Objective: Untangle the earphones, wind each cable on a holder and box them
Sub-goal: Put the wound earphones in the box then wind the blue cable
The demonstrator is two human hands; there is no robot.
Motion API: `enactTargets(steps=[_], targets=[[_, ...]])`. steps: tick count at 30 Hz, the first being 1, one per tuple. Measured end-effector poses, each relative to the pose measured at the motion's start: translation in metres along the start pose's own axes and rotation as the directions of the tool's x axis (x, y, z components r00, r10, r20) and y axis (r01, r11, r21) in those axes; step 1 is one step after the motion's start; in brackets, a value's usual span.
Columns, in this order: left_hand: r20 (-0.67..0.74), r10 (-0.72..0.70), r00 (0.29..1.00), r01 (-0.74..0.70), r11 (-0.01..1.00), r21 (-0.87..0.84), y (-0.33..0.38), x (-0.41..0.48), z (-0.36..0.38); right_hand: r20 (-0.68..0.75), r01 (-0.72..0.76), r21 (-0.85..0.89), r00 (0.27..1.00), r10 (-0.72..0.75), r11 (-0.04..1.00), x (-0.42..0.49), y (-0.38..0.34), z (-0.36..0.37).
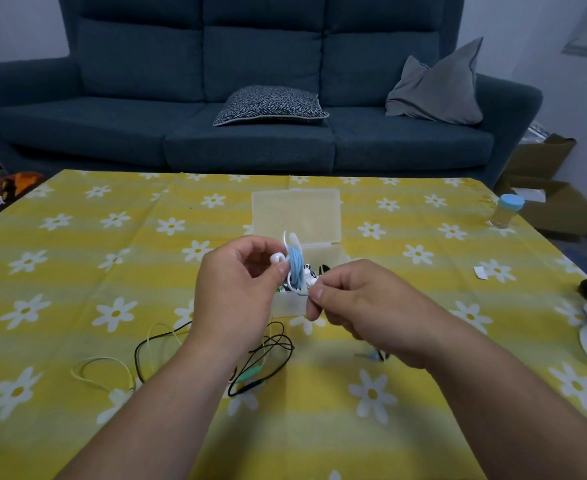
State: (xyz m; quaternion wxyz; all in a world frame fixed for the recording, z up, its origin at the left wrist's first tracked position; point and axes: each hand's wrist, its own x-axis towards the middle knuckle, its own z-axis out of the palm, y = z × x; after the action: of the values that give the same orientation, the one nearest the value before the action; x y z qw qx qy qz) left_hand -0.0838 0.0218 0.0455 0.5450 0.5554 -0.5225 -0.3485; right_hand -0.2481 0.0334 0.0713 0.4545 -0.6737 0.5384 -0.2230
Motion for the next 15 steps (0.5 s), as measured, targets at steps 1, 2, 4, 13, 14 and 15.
enactTargets(steps=[1, 2, 4, 13, 14, 15], targets=[[0.009, 0.002, 1.0, -0.002, 1.0, 0.012, 0.0, 0.0, 0.0, -0.008, -0.003, -0.008, 1.0, 0.003, 1.0, -0.001, 0.0, -0.002], [0.014, -0.005, 1.0, 0.005, 1.0, 0.007, 0.001, 0.001, 0.0, -0.012, -0.008, -0.011, 1.0, 0.008, 1.0, -0.002, 0.0, -0.004], [0.013, -0.041, 0.999, 0.041, 0.999, -0.031, 0.0, 0.002, -0.001, -0.016, -0.021, -0.018, 1.0, 0.021, 1.0, -0.003, 0.0, -0.007], [0.035, 0.002, 0.999, -0.002, 1.0, 0.01, 0.001, -0.004, 0.005, 0.062, 0.067, -0.075, 0.996, -0.062, 0.995, -0.006, -0.006, -0.003], [0.045, 0.017, 0.999, -0.018, 1.0, 0.018, 0.001, -0.006, 0.006, 0.065, 0.077, -0.066, 0.995, -0.073, 0.995, -0.007, -0.006, -0.002], [0.062, 0.028, 0.998, -0.03, 0.999, 0.024, 0.002, -0.008, 0.008, 0.051, 0.085, -0.05, 0.995, -0.082, 0.995, -0.007, -0.007, -0.002]])
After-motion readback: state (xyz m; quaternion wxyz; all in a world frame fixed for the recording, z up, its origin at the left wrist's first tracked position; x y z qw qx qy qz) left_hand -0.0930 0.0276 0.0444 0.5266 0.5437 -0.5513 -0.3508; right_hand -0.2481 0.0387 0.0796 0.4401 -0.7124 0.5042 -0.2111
